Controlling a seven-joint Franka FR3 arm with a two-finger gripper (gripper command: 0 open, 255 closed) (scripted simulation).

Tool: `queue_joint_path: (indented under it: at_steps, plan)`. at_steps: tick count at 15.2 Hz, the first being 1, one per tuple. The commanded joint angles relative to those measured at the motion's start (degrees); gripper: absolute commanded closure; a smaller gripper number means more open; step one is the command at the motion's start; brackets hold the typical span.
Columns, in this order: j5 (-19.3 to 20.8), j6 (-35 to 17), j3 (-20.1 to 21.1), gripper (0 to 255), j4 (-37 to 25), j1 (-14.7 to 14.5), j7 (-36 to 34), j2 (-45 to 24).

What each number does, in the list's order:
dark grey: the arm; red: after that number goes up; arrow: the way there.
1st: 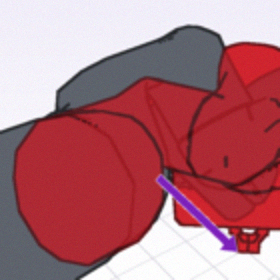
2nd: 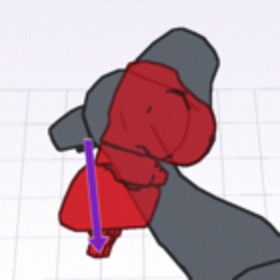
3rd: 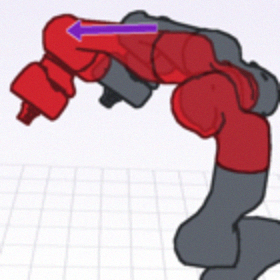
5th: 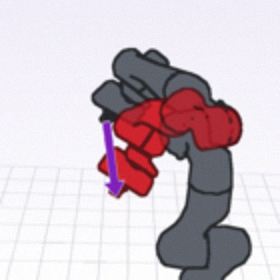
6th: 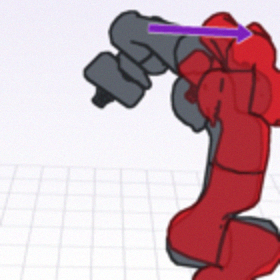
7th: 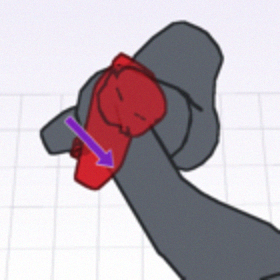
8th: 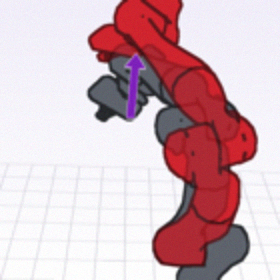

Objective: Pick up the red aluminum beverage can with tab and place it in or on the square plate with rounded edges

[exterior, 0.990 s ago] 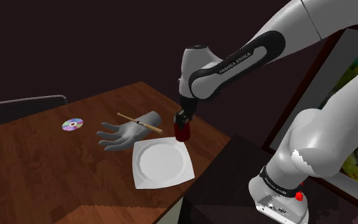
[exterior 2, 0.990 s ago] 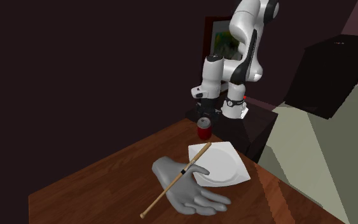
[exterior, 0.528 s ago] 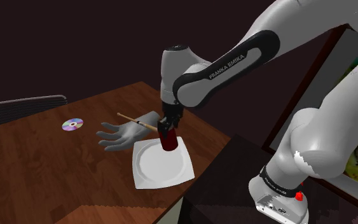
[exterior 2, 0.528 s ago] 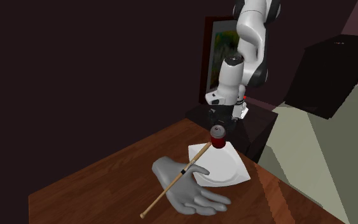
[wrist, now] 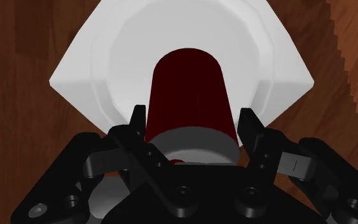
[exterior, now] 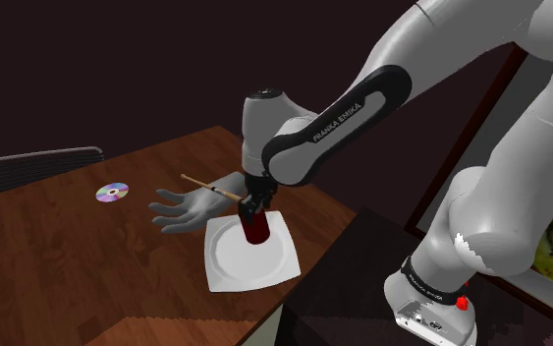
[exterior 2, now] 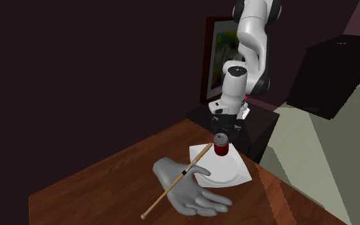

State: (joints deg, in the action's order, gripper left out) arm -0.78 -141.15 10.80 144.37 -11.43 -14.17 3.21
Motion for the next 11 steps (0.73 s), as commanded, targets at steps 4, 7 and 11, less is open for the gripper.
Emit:
queue_joint_path:
  at_steps: [4,7,11]
  plan:
    - [1.10,-4.28,0.03,255,0.70,0.08,-0.83,-3.60]
    - [1.91,-6.80,-0.05,255,1.00,0.10,-1.42,-5.86]
    - [3.21,-10.11,-0.30,255,1.21,0.05,-2.35,-9.03]
